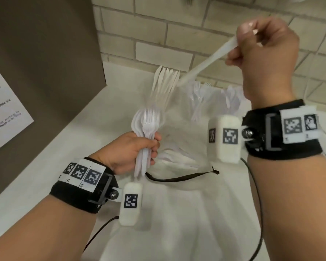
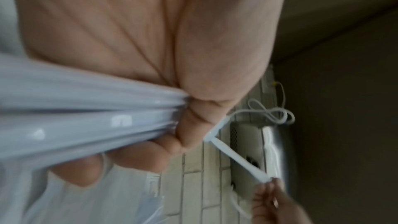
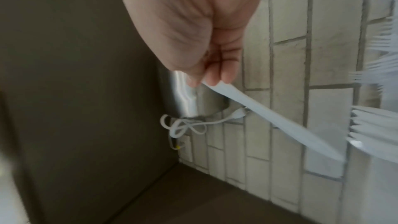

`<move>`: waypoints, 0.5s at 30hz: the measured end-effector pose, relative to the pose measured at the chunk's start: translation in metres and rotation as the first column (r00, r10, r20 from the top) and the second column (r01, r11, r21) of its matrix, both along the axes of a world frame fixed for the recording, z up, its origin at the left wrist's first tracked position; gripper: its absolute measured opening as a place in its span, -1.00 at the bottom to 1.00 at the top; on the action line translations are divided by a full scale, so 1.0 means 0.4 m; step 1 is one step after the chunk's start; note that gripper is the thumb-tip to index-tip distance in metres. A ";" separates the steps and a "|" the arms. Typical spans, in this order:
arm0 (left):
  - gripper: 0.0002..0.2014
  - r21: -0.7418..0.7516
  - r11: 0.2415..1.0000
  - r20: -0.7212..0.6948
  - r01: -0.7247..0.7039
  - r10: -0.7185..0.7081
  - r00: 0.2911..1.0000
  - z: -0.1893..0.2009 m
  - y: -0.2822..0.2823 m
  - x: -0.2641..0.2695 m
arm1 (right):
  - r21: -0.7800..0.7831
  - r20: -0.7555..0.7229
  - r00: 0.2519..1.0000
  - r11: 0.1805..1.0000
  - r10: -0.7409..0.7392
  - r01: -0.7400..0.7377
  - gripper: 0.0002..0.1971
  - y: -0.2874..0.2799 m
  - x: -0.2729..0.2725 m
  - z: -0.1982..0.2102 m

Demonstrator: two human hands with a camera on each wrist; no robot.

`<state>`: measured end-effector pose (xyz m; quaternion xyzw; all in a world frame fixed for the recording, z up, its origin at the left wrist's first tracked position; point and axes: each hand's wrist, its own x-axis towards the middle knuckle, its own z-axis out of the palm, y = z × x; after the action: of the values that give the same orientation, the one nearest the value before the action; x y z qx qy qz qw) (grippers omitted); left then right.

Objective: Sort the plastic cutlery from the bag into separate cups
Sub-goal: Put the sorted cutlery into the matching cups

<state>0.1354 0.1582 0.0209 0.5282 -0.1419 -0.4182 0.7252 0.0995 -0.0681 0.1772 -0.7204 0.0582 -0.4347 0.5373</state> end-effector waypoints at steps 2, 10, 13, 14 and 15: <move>-0.81 -0.139 0.990 -0.115 0.000 -0.016 0.993 0.002 0.004 0.010 | -0.007 0.031 0.999 1.000 -0.022 0.022 -0.87 -0.004 0.062 -0.009; -0.54 -0.398 0.907 -0.205 0.136 -0.233 0.951 -0.014 0.001 0.032 | -0.178 -0.180 0.983 0.984 -0.047 0.014 -0.78 0.011 0.302 -0.120; -0.52 -0.395 0.910 -0.218 0.124 -0.224 0.950 -0.023 -0.001 0.042 | -0.232 -0.244 0.967 0.973 -0.079 0.021 -0.88 0.004 0.369 -0.155; -0.51 -0.389 0.913 -0.221 0.122 -0.221 0.950 -0.026 0.000 0.044 | -0.247 -0.274 0.958 0.969 -0.085 0.015 -0.91 0.001 0.390 -0.167; -0.50 -0.385 0.915 -0.220 0.124 -0.221 0.950 -0.028 0.002 0.046 | -0.250 -0.321 0.943 0.968 -0.085 0.002 -0.94 -0.004 0.411 -0.180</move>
<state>0.1537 0.1589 0.0097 0.3099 -0.1681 -0.5126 0.7829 0.2640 -0.0698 0.1052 -0.8424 0.1088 -0.3238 0.4168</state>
